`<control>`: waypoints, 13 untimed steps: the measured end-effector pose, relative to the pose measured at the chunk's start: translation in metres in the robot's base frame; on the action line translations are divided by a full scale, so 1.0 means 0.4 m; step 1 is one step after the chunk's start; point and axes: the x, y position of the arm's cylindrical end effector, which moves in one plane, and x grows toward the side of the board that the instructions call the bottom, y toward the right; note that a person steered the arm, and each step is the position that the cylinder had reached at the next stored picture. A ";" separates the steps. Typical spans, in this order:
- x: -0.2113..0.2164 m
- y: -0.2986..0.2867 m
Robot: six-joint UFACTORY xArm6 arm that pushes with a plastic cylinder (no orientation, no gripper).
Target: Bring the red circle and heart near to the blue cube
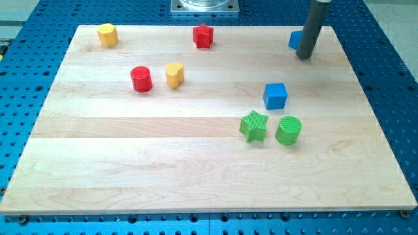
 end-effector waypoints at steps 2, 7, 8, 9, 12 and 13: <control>0.064 -0.065; 0.152 -0.470; 0.146 -0.593; 0.150 -0.754; 0.288 -1.004; 0.355 -0.955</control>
